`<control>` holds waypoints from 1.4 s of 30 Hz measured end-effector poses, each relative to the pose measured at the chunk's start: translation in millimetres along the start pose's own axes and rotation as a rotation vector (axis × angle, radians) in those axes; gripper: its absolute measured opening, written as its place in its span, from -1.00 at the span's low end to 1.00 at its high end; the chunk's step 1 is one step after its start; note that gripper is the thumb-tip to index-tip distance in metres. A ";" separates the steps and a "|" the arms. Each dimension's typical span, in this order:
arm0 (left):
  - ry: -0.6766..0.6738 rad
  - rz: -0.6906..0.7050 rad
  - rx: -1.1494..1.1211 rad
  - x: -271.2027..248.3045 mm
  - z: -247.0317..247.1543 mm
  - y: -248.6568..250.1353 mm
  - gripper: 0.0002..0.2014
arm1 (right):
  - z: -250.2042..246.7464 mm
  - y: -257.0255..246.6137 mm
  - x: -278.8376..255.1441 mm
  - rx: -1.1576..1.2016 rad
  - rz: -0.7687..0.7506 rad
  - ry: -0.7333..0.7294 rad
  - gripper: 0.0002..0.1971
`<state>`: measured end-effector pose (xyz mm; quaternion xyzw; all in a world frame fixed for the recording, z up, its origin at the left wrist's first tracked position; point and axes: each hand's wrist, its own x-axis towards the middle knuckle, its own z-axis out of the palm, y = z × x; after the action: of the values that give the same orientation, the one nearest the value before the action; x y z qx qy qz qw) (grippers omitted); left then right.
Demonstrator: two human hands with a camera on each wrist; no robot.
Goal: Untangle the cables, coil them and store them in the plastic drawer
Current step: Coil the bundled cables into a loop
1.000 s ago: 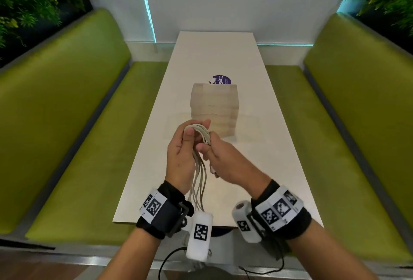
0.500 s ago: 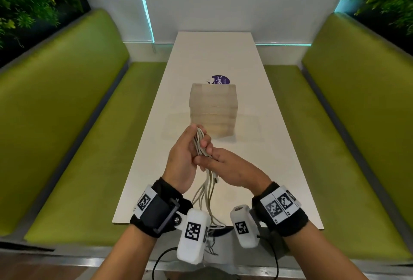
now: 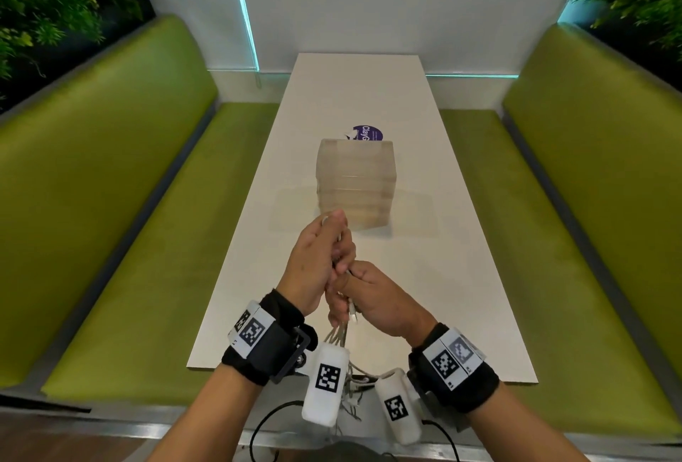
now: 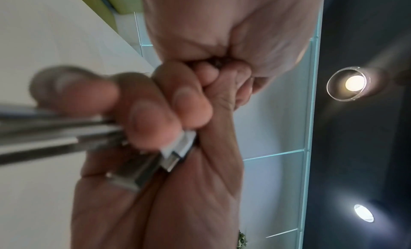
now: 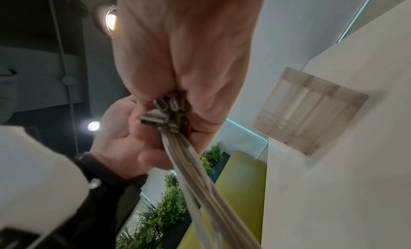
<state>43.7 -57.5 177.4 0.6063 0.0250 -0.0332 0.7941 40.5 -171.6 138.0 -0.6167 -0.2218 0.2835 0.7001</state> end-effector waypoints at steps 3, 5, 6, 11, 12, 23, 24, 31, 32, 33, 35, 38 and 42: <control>-0.003 0.005 -0.019 0.9 -2.3 -1.6 -0.66 | 0.2 -3.0 -0.9 -0.076 -0.027 0.009 -0.56; -0.057 0.047 0.039 2.1 -6.5 -0.5 -0.66 | -0.7 -4.0 1.1 -0.007 -0.028 0.060 -0.61; -0.097 0.069 0.106 2.8 -10.0 -1.7 -0.59 | -0.9 -5.6 2.6 0.047 -0.038 0.091 -0.65; -0.292 0.028 0.215 -4.5 -14.3 -24.1 0.04 | -10.2 -37.7 11.1 0.154 -0.118 0.229 -0.68; -0.317 0.031 0.209 -6.9 -12.1 -28.9 0.04 | -12.7 -45.0 11.8 0.124 -0.129 0.241 -0.66; -0.382 0.063 0.183 -3.5 -23.6 -42.8 -0.80 | -18.6 -45.9 8.7 0.060 -0.162 0.235 -0.70; -0.399 0.062 0.186 -4.1 -24.0 -44.5 -0.88 | -19.2 -44.1 7.9 0.065 -0.157 0.237 -0.71; -0.283 0.081 0.378 -15.3 -25.2 -68.2 -0.79 | -30.0 -55.7 5.9 0.094 -0.206 0.294 -0.72; -0.271 0.090 0.396 -17.2 -24.9 -70.2 -0.79 | -29.5 -59.1 6.5 0.096 -0.218 0.297 -0.72; -0.266 0.091 0.409 -19.0 -24.2 -71.8 -0.79 | -28.7 -61.0 7.4 0.105 -0.227 0.303 -0.72; -0.262 0.079 0.394 -22.1 -22.6 -72.9 -0.74 | -27.1 -63.5 9.5 0.142 -0.229 0.322 -0.72; -0.241 0.006 0.295 -24.7 -24.9 -70.8 -0.65 | -28.2 -62.3 10.7 0.191 -0.205 0.325 -0.73; -0.264 -0.018 0.269 -24.9 -37.1 -61.4 -0.66 | -38.2 -62.2 2.9 -0.047 -0.124 0.240 -0.74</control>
<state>13.9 -37.3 110.6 0.6973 -0.0786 -0.1226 0.7018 75.5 -202.7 194.0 -0.6474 -0.1809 0.1586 0.7232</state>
